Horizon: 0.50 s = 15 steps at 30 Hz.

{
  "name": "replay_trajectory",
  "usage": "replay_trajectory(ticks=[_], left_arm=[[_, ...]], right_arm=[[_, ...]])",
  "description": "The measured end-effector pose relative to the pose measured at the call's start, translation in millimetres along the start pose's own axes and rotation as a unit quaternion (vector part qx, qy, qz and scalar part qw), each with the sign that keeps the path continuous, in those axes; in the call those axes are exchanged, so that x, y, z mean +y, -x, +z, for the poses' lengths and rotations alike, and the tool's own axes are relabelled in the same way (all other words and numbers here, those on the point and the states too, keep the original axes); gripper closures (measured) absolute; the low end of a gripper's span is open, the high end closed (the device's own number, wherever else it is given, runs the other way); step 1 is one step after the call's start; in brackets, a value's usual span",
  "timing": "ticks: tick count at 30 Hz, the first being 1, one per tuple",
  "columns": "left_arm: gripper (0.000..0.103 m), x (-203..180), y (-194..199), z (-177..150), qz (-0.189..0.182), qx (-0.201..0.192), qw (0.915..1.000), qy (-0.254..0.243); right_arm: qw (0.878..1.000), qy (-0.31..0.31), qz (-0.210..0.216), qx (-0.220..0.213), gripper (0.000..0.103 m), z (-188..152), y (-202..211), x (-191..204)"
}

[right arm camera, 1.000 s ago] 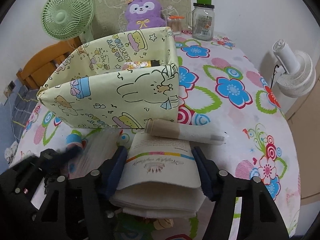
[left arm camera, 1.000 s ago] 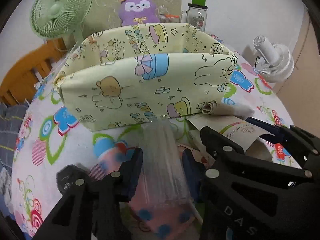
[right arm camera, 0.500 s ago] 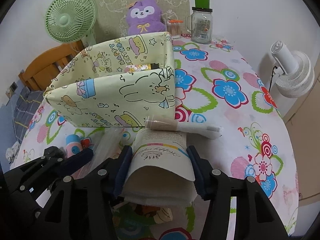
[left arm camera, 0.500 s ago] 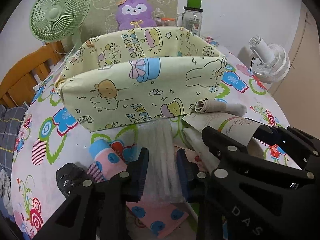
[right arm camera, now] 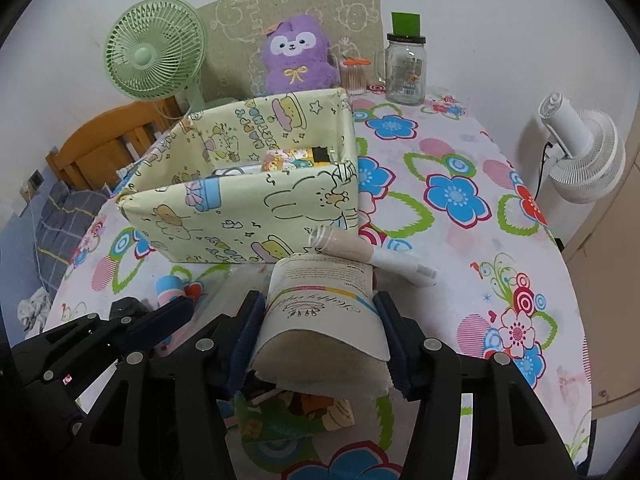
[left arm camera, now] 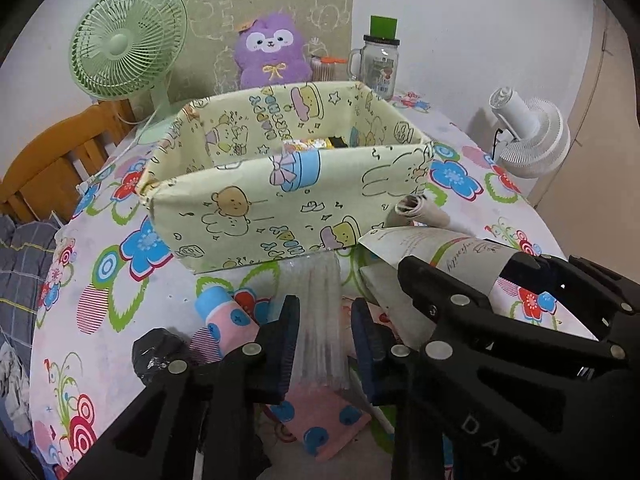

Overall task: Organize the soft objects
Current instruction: 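Grasp the clear tube pack with the left tool while the right tool grasps the white paper packet, then lift the tube pack with the left tool while the right tool lifts the paper packet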

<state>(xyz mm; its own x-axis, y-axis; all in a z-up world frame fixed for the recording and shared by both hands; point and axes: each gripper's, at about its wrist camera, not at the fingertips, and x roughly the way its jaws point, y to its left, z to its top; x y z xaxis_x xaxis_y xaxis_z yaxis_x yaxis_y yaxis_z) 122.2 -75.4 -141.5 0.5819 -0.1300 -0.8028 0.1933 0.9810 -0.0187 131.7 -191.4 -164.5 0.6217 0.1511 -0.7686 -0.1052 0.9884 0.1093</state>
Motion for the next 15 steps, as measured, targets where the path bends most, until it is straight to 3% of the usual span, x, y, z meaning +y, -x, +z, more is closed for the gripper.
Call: replay_trajectory(ticks=[10, 15], left_arm=[[0.101, 3.2, 16.5, 0.1, -0.009, -0.016, 0.9998, 0.003], [0.098, 6.7, 16.6, -2.0, -0.005, -0.010, 0.9999, 0.007]], right_arm=[[1.000, 0.005, 0.002, -0.016, 0.044, 0.0, 18.6, 7.1], [1.000, 0.007, 0.003, -0.018, 0.044, -1.5, 21.2, 10.7]])
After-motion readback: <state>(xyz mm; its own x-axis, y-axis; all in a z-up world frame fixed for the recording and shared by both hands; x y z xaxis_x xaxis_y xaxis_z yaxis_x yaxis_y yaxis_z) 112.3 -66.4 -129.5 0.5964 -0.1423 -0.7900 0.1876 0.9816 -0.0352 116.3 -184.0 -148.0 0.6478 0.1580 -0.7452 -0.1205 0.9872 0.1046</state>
